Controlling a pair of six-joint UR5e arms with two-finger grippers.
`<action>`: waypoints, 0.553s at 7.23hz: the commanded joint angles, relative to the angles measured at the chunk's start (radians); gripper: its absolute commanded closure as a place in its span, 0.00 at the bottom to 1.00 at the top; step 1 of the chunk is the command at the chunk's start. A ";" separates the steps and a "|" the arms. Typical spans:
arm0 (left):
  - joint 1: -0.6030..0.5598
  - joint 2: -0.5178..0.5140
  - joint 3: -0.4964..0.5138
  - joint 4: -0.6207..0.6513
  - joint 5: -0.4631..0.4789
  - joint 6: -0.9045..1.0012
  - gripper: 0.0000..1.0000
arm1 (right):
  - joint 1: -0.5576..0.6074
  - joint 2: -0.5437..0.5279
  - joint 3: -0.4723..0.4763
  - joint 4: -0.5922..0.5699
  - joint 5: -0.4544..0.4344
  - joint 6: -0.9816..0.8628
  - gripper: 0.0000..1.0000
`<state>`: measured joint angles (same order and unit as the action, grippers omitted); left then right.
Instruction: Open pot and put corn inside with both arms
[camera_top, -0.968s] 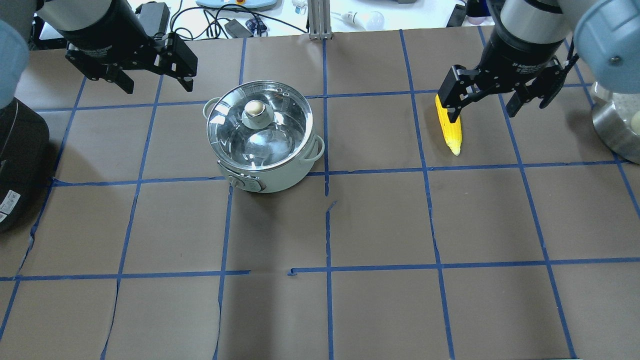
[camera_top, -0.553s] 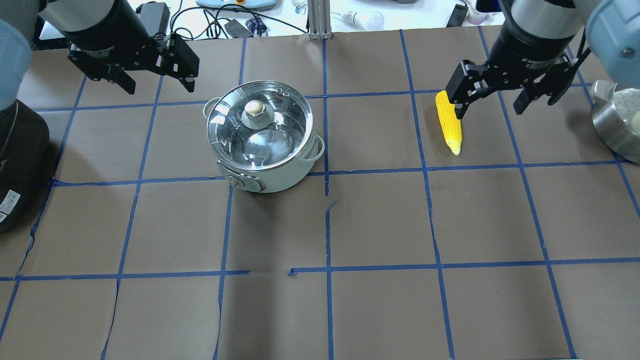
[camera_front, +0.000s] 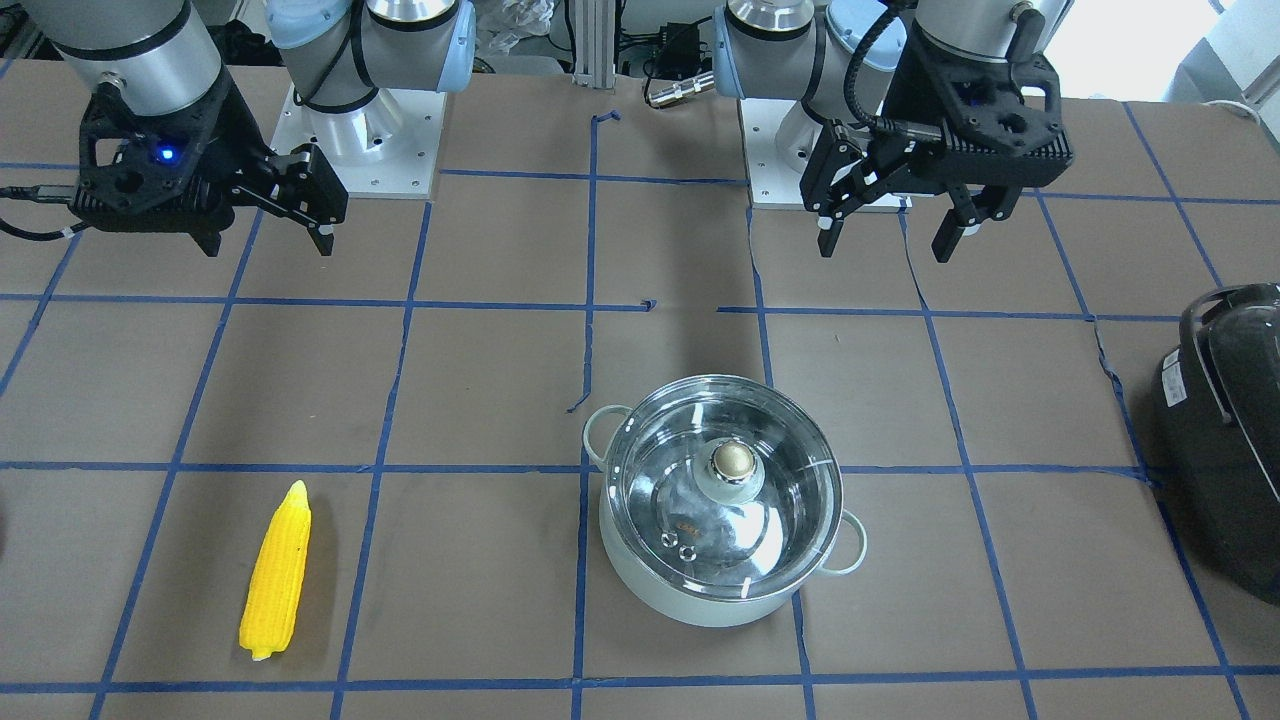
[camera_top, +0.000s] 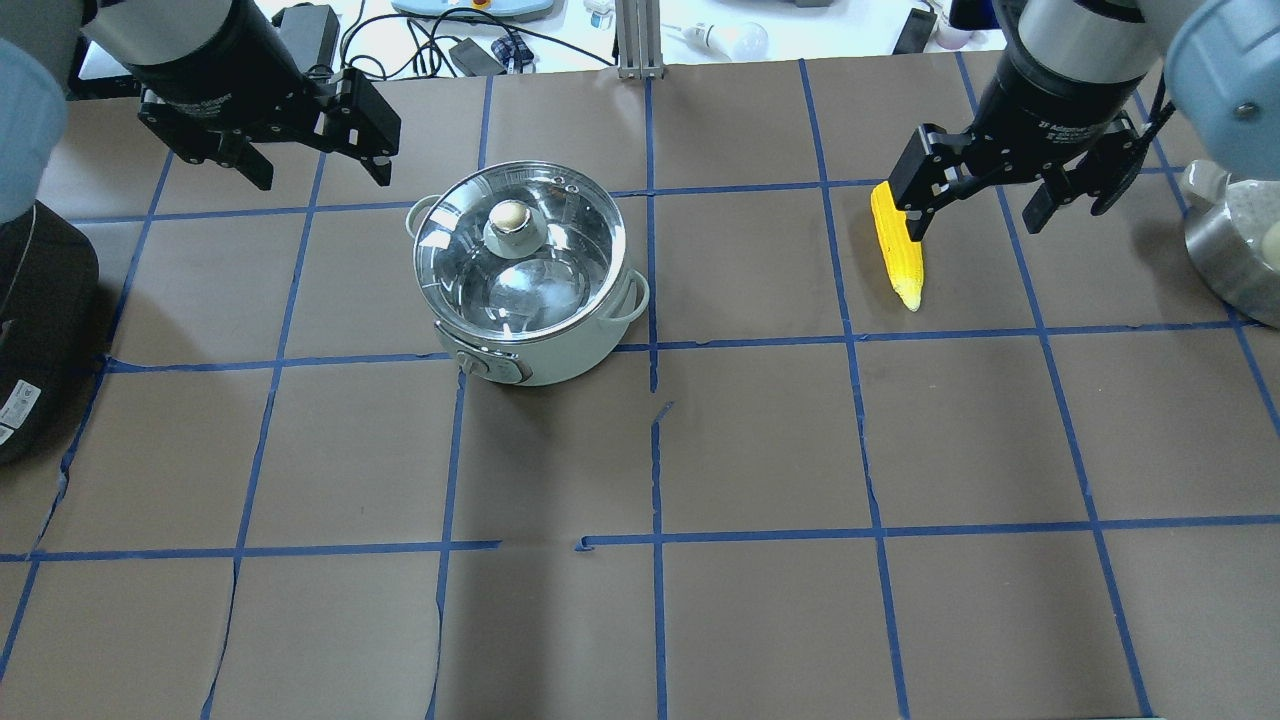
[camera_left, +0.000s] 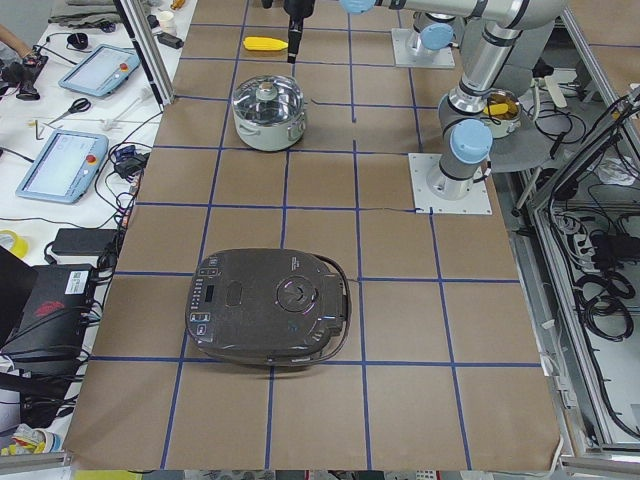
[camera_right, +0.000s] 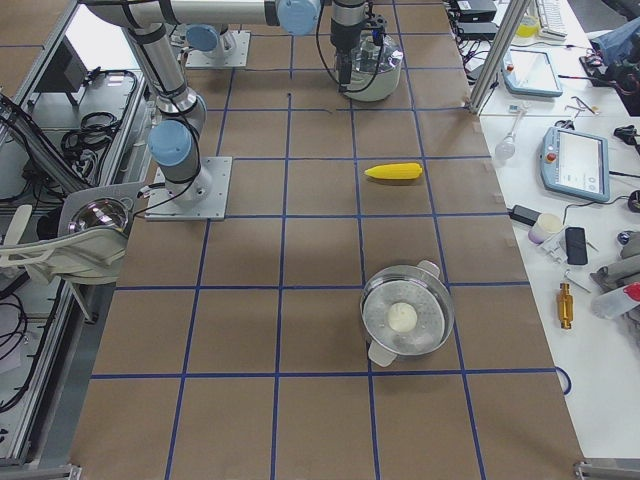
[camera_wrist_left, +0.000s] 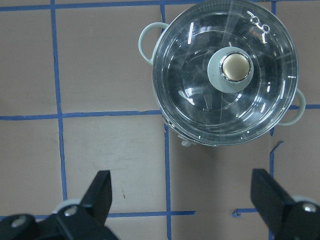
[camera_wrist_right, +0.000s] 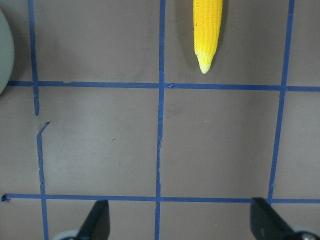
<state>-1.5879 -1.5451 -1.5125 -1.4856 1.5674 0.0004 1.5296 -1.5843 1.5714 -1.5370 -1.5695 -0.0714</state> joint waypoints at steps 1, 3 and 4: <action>-0.003 0.002 -0.002 -0.007 0.000 -0.003 0.00 | 0.000 0.004 0.001 0.001 0.000 0.001 0.00; -0.003 0.002 -0.003 -0.010 0.000 -0.007 0.00 | 0.001 -0.002 -0.001 0.015 -0.011 -0.010 0.00; -0.003 0.002 -0.006 -0.008 0.000 -0.007 0.00 | 0.003 0.001 -0.001 0.015 -0.001 -0.005 0.00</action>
<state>-1.5907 -1.5433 -1.5155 -1.4940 1.5677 -0.0051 1.5307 -1.5841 1.5710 -1.5236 -1.5770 -0.0794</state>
